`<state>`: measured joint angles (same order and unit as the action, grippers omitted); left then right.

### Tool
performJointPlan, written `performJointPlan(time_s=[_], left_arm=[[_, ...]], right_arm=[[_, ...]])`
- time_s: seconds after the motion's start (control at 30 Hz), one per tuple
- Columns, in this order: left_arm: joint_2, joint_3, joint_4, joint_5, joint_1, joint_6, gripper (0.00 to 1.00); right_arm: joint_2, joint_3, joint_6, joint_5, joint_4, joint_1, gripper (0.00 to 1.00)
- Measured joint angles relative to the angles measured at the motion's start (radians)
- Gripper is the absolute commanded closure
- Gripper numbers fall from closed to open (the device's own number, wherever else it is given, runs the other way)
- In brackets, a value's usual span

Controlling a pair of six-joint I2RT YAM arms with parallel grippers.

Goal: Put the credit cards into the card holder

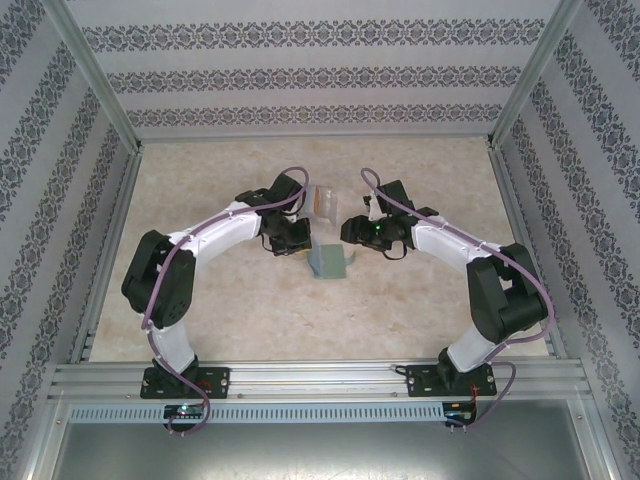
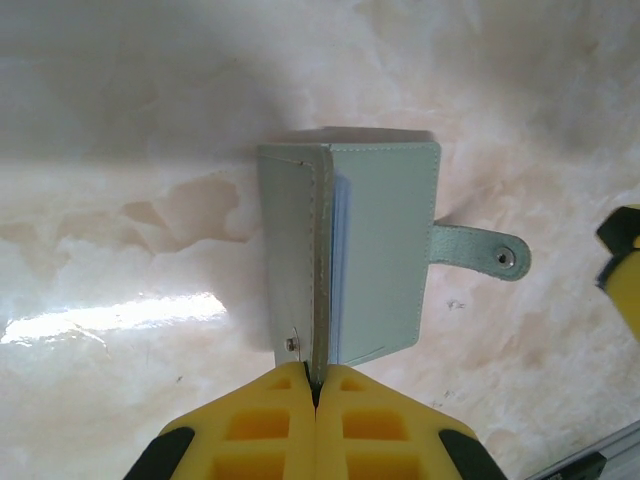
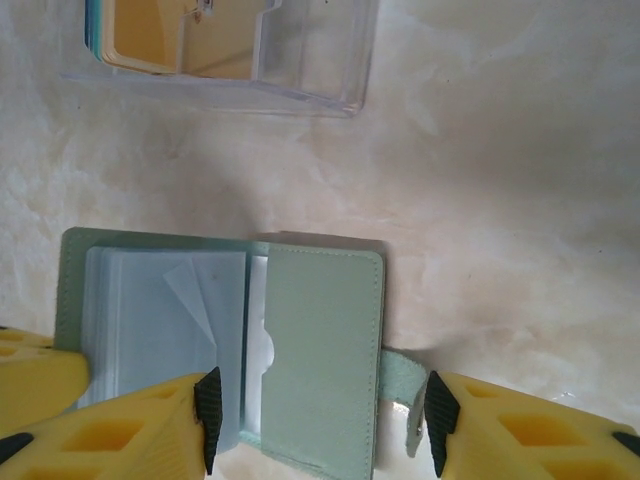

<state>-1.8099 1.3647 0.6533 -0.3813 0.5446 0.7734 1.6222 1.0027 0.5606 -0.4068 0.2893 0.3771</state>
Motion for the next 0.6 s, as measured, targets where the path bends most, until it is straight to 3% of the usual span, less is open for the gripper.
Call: performJointPlan(time_s=[0.47, 0.6], left_arm=[[-0.163, 0.198, 0.072, 0.032, 0.079, -0.007, 1.00], [-0.190, 0.219, 0.084, 0.037, 0.082, -0.011, 1.00]], right_arm=[[0.002, -0.079, 0.035, -0.021, -0.060, -0.030, 0.41], [-0.001, -0.116, 0.063, -0.016, -0.086, -0.029, 0.36]])
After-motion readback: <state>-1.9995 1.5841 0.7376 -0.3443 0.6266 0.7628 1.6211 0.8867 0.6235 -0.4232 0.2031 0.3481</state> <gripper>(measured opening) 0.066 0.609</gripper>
